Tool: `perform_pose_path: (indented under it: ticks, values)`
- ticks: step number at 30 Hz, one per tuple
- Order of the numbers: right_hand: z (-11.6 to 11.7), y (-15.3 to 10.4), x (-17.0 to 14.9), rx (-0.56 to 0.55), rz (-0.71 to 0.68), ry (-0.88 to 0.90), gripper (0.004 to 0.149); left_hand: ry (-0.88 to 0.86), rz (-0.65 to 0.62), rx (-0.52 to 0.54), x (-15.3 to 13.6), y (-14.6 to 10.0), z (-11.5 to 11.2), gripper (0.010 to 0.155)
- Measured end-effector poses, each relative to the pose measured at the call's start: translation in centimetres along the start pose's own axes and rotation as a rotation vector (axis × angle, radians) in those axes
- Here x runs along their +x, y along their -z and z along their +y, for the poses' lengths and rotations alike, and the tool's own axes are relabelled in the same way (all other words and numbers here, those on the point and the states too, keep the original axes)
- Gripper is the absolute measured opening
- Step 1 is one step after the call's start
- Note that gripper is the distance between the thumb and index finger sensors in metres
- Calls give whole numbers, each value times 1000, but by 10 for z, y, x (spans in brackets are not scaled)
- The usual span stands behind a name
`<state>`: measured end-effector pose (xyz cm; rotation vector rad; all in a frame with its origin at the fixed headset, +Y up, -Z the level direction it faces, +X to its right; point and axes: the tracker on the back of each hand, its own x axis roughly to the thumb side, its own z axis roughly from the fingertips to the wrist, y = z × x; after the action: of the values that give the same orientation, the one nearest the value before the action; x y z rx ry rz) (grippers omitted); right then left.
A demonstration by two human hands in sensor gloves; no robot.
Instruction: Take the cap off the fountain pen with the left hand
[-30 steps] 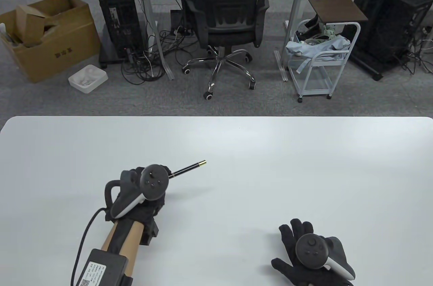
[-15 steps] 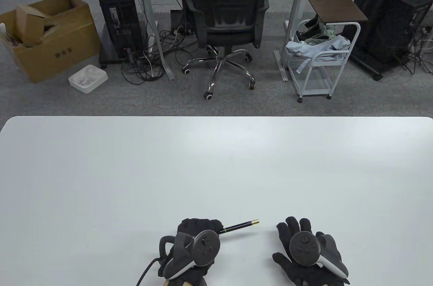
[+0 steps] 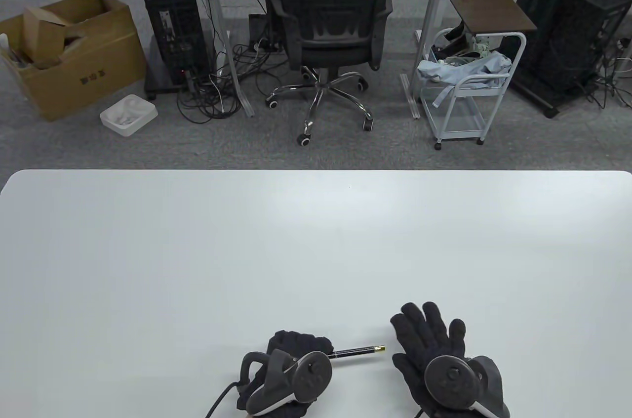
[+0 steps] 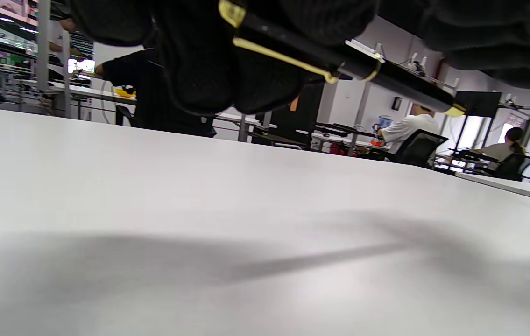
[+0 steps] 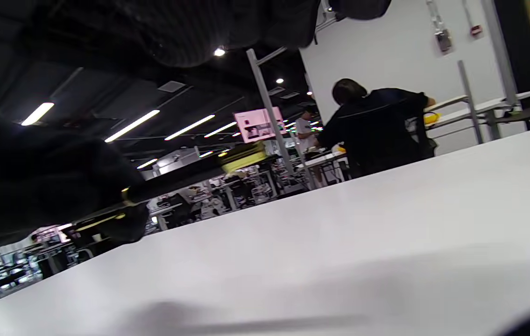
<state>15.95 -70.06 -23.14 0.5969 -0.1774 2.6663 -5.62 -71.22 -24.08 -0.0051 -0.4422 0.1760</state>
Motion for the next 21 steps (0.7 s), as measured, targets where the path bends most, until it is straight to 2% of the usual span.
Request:
perform_pose_path:
  ticks: [3, 6, 9, 11, 15, 21]
  values:
    - [25, 3, 17, 147, -50, -108, 58, 5, -53, -7, 14, -1, -3, 42]
    - [39, 3, 27, 150, -95, -201, 54, -10, -71, -15, 17, -2, -3, 42]
    - [39, 1, 29, 77, -141, -184, 47, -52, -69, -53, 15, -2, -4, 42]
    - [39, 1, 28, 97, -148, -177, 47, -98, -78, -93, 14, -2, -3, 42]
    - [39, 0, 28, 144, -162, -164, 48, 0, -97, -162, 23, -2, -4, 43]
    - [35, 1, 23, 215, -167, -85, 48, -11, -120, -194, 28, -3, -4, 44]
